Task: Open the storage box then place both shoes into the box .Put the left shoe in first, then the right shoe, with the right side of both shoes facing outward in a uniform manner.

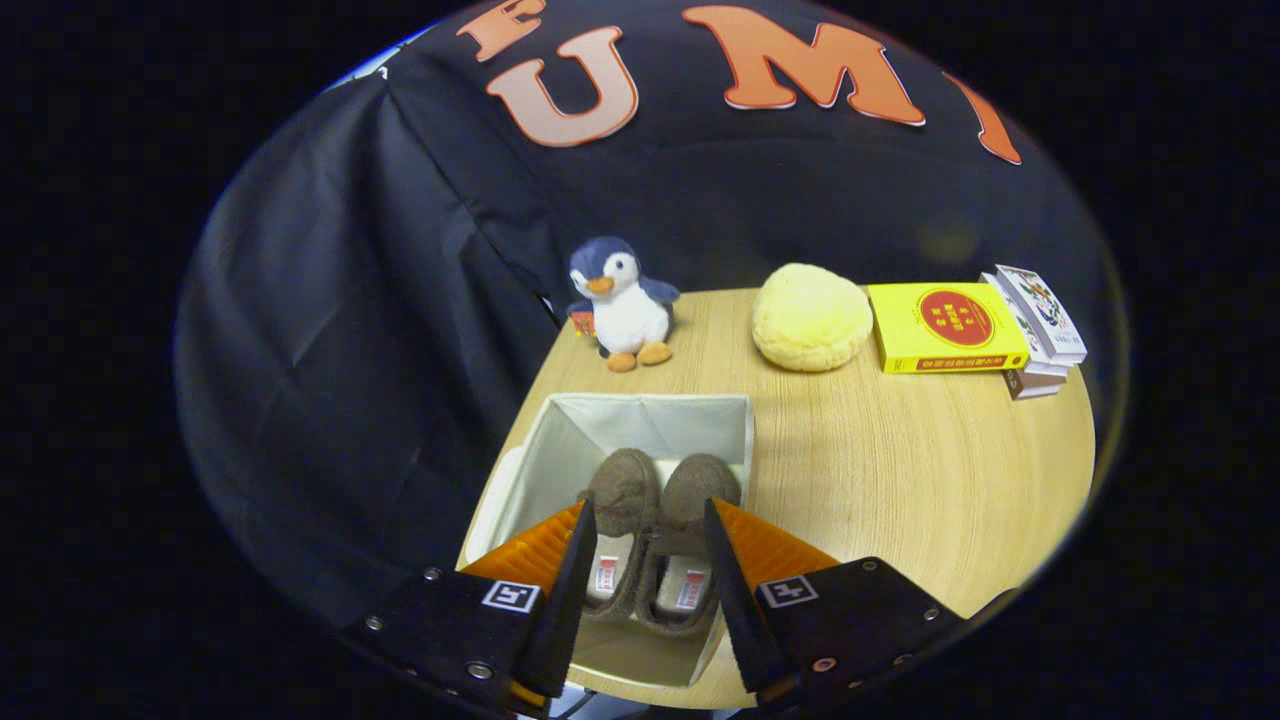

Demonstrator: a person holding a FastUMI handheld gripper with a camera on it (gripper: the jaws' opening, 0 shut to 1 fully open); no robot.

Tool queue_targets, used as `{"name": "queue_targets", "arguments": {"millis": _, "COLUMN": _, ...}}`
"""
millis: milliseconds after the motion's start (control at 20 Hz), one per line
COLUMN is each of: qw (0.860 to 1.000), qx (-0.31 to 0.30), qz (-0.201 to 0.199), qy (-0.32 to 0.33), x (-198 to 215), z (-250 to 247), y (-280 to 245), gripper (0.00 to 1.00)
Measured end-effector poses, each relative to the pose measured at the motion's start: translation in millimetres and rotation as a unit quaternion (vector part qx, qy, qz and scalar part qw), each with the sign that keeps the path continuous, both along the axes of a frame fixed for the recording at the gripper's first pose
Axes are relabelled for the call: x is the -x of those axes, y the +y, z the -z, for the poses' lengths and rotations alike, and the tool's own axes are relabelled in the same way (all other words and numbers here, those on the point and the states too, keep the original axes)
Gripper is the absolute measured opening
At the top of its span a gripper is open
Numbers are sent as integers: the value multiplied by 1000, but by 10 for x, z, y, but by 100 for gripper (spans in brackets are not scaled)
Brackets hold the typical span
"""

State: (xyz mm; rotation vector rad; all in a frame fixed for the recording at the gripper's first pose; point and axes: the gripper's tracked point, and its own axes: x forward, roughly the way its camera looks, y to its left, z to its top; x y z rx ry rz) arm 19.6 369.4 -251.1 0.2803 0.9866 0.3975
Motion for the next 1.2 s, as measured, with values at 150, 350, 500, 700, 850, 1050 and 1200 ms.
{"name": "queue_targets", "arguments": {"millis": 150, "qw": 997, "qx": -14, "qz": 0, "qy": -70, "x": -96, "z": -394, "y": -343, "gripper": 73}}
{"name": "queue_targets", "arguments": {"millis": 350, "qw": 987, "qx": -4, "qz": 20, "qy": -158, "x": -135, "z": -841, "y": -1005, "gripper": 83}}
{"name": "queue_targets", "arguments": {"millis": 500, "qw": 974, "qx": 17, "qz": 50, "qy": -222, "x": -180, "z": -1104, "y": -1598, "gripper": 89}}
{"name": "queue_targets", "arguments": {"millis": 700, "qw": 956, "qx": 38, "qz": 93, "qy": -275, "x": -117, "z": -1361, "y": -2295, "gripper": 89}}
{"name": "queue_targets", "arguments": {"millis": 850, "qw": 950, "qx": 22, "qz": 123, "qy": -285, "x": -68, "z": -1575, "y": -2666, "gripper": 91}}
{"name": "queue_targets", "arguments": {"millis": 1050, "qw": 930, "qx": 43, "qz": 155, "qy": -331, "x": -83, "z": -1811, "y": -3232, "gripper": 92}}
{"name": "queue_targets", "arguments": {"millis": 1200, "qw": 911, "qx": 64, "qz": 170, "qy": -369, "x": -32, "z": -1974, "y": -3559, "gripper": 93}}
